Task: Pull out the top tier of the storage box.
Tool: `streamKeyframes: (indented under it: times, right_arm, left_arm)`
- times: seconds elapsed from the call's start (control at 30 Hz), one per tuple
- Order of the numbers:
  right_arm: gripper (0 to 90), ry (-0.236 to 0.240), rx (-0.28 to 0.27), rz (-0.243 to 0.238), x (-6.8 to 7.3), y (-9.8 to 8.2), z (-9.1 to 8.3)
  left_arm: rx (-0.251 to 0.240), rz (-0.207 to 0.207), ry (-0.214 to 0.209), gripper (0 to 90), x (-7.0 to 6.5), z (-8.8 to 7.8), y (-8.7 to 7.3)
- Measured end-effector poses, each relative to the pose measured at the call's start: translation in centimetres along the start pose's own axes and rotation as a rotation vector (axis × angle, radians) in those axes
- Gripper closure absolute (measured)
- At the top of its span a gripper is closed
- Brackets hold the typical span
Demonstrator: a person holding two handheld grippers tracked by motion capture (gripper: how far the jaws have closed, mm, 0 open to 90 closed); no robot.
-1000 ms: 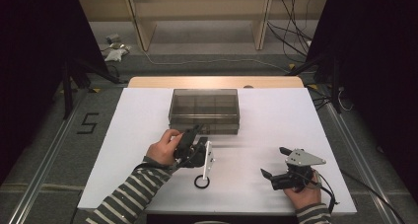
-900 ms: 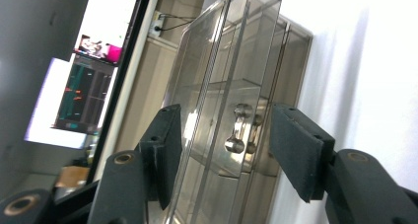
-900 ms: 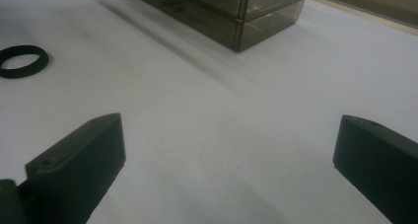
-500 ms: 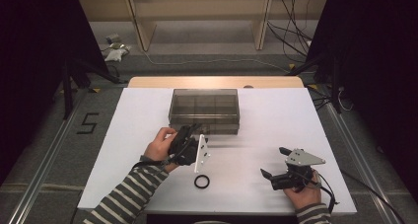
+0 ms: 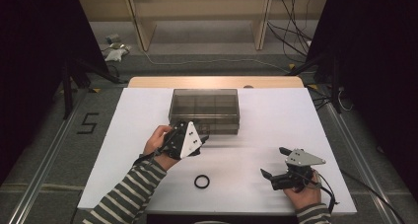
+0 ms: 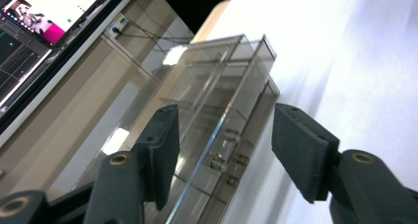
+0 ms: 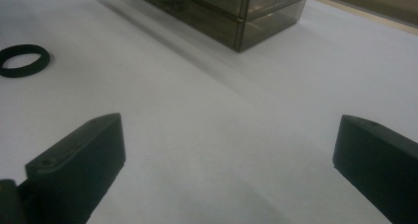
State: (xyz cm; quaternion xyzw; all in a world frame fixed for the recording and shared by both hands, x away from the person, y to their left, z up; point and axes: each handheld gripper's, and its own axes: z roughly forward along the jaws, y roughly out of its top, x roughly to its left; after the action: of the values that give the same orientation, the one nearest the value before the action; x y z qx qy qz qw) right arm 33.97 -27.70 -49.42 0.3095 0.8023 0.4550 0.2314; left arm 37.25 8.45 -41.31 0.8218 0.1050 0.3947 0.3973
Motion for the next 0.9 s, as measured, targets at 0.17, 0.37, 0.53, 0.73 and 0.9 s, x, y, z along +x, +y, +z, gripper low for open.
streamKeyframes:
  times: [0.17, 0.37, 0.53, 0.73, 0.9]
  right_arm:
    - [0.6, 0.004, 0.0, 0.003, 0.0, 0.0, 0.0]
    - [0.5, 0.003, 0.001, 0.001, 0.0, 0.0, 0.0]
    - [0.6, 0.003, 0.003, 0.0, 0.0, 0.0, 0.0]
    - [0.6, 0.002, 0.005, -0.003, 0.0, 0.0, 0.0]
    - [0.6, 0.002, 0.007, -0.003, 0.1, 0.0, 0.1]
  left_arm:
    - [-0.034, -0.065, -0.026, 47.3, 0.8, -0.4, -0.1]
    - [-0.087, -0.212, -0.134, 52.5, 2.3, -0.7, -0.4]
    - [-0.128, -0.318, -0.206, 52.4, 3.6, -1.0, -0.8]
    - [-0.125, -0.325, -0.268, 53.9, 3.8, -1.1, -0.8]
    - [-0.118, -0.32, -0.291, 52.5, 3.7, -0.6, -0.8]
